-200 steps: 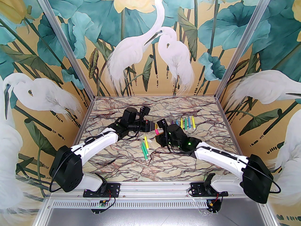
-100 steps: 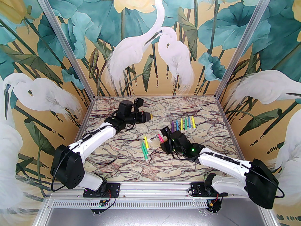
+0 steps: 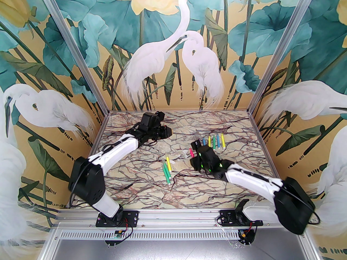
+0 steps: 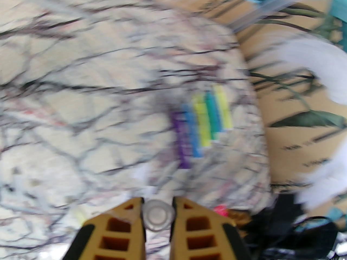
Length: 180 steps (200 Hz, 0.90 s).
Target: Open the pen caps
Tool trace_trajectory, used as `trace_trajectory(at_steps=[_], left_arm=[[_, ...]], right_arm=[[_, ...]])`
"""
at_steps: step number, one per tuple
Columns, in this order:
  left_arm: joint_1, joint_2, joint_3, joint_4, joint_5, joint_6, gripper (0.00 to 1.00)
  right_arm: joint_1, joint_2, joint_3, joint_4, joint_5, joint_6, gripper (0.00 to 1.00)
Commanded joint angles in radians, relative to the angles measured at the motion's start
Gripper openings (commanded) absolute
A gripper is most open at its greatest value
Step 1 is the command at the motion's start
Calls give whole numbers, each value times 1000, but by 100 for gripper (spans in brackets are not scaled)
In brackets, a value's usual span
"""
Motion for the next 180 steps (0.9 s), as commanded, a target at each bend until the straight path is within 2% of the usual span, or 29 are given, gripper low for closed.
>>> trace_trajectory(at_steps=[1, 50, 75, 96, 112, 180], left_arm=[[7, 64, 64, -156, -116, 61, 0], [7, 229, 144, -265, -177, 104, 0], [8, 294, 167, -278, -167, 117, 0], [10, 342, 192, -294, -164, 126, 0], [13, 370, 204, -304, -163, 130, 0], [25, 421, 205, -301, -157, 140, 9]], right_arm=[[-27, 111, 112, -34, 90, 65, 0], [-86, 366, 311, -105, 94, 132, 0], [-108, 452, 379, -138, 108, 157, 0], [-117, 494, 406, -144, 116, 164, 0], [-119, 519, 425, -157, 128, 165, 4], [-120, 584, 465, -187, 174, 159, 10]])
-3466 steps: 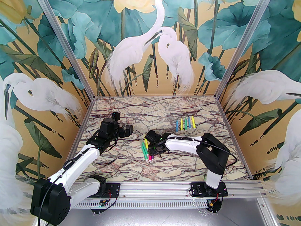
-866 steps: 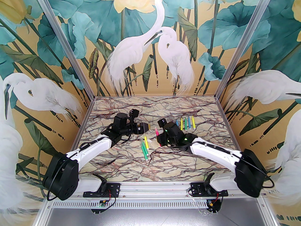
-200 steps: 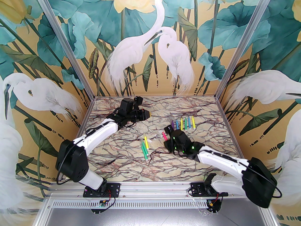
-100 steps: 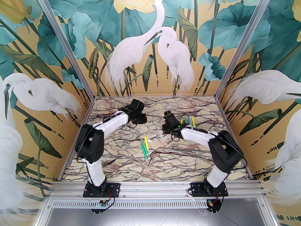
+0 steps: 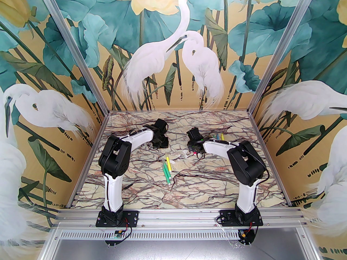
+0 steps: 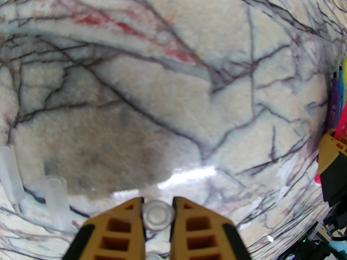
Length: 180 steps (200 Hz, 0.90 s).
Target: Open the pen caps
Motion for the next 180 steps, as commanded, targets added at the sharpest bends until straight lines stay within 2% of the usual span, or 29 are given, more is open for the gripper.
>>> trace_trajectory(at_steps=[1, 54, 95, 128, 180], left_arm=[[8, 29, 25, -23, -12, 21, 10], [9, 49, 27, -20, -1, 29, 14], [10, 51, 28, -18, 1, 30, 23], [10, 47, 31, -20, 10, 30, 26], [8, -12, 18, 1, 56, 28, 32]], right_arm=[[0, 34, 25, -26, 32, 14, 10], [1, 59, 29, -30, 39, 21, 17], [0, 60, 33, -35, 46, 18, 26], [1, 59, 40, -46, 49, 15, 27], [2, -13, 40, -72, 42, -3, 35]])
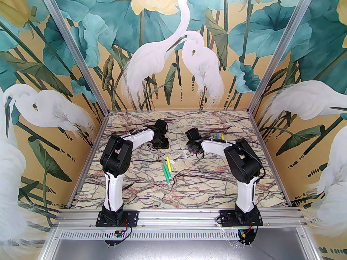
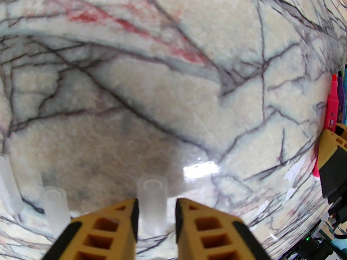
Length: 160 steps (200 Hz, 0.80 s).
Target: Open the pen caps
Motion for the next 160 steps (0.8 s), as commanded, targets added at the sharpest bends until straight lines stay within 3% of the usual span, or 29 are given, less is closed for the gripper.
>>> trace_trajectory(at_steps=[1, 78, 113, 139, 160], left_arm=[[5, -37, 7, 3, 39, 8, 32], [39, -268, -82, 64, 47, -8, 50], [91, -433, -265, 160, 22, -22, 65], [138, -589, -448, 260, 4, -21, 81], [178, -709, -576, 306, -17, -17, 87]], right_arm=[[2, -50, 16, -43, 12, -10, 35], [106, -201, 33, -144, -15, -85, 51], [167, -202, 56, -166, -155, -111, 53], [215, -168, 93, -189, -205, -126, 53], [242, -130, 124, -196, -246, -135, 53]])
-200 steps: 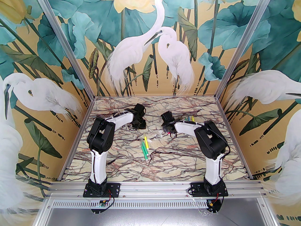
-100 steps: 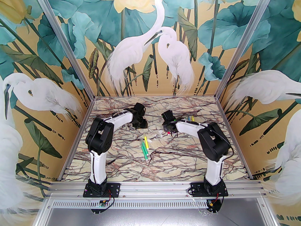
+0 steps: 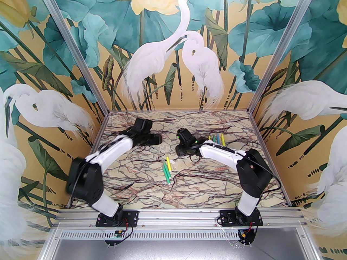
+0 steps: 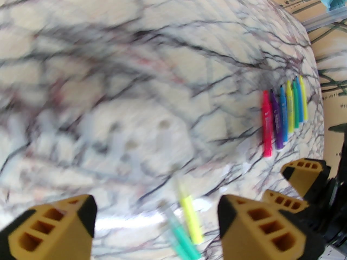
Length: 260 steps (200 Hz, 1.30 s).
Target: Open the pen caps
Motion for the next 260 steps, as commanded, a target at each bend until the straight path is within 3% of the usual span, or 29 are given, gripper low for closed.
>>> trace_trajectory(at_steps=[1, 87, 171, 260], left_arm=[[39, -114, -103, 94, -32, 2, 87], [94, -356, -336, 167, -97, -32, 93], [94, -362, -364, 195, -84, -26, 94], [95, -342, -367, 220, -75, -23, 94]], right_arm=[[28, 47, 53, -27, -81, -27, 53], [87, 247, 203, -122, -126, -14, 49], [98, 313, 235, -149, -110, 30, 43], [123, 368, 327, -279, -14, 28, 36]])
